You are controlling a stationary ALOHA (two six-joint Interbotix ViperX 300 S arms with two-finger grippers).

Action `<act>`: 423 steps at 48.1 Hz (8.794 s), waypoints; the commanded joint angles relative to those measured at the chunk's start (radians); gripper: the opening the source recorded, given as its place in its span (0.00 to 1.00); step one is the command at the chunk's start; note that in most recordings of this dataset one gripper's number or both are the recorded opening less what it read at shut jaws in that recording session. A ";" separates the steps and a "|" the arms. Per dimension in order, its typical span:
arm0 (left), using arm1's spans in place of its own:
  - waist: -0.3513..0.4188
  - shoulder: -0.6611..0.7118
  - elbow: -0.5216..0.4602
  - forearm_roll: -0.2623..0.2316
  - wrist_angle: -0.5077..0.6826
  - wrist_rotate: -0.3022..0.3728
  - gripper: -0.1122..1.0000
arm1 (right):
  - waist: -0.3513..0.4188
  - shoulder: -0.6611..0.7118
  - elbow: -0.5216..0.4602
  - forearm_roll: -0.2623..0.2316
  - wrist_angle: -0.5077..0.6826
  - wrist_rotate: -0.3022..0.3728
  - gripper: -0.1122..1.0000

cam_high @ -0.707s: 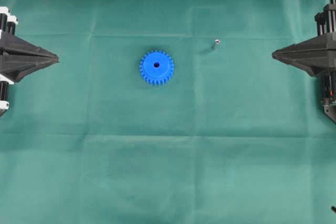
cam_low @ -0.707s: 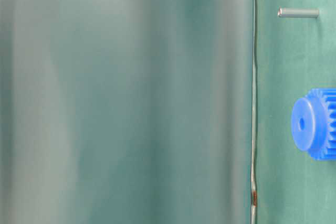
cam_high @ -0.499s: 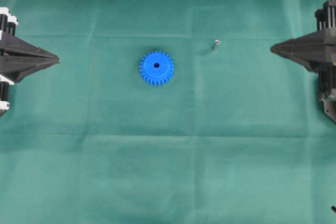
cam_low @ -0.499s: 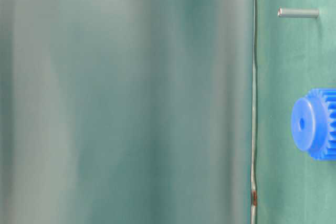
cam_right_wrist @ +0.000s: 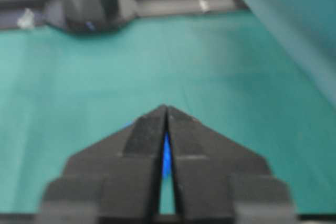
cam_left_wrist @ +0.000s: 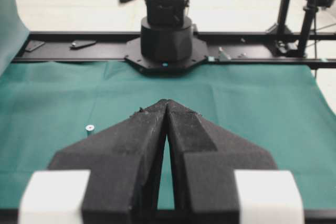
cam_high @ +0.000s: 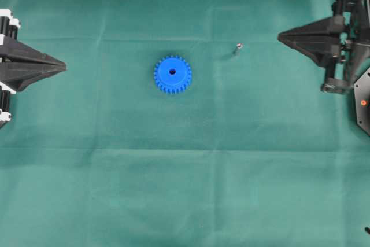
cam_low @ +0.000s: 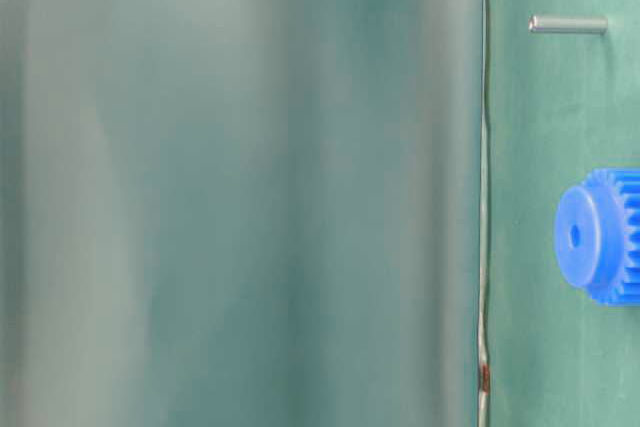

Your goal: Insert the shaft placed at a random location into the center hole of the medium gear at another random location.

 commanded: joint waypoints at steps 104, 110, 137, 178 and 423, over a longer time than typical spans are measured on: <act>0.000 0.014 -0.021 0.003 0.034 -0.003 0.10 | -0.104 0.793 -0.057 0.078 -0.440 0.000 0.22; 0.000 0.014 -0.020 0.003 0.034 -0.003 0.10 | -0.103 0.793 -0.055 0.078 -0.430 0.000 0.22; 0.000 0.014 -0.020 0.003 0.038 -0.005 0.10 | -0.104 0.643 -0.095 0.078 -0.270 0.000 0.22; 0.000 0.014 -0.020 0.003 0.040 -0.005 0.10 | -0.080 0.523 -0.144 0.078 -0.118 0.005 0.22; 0.000 0.014 -0.021 0.003 0.069 -0.009 0.10 | 0.123 0.686 -0.518 0.153 0.034 -0.006 0.76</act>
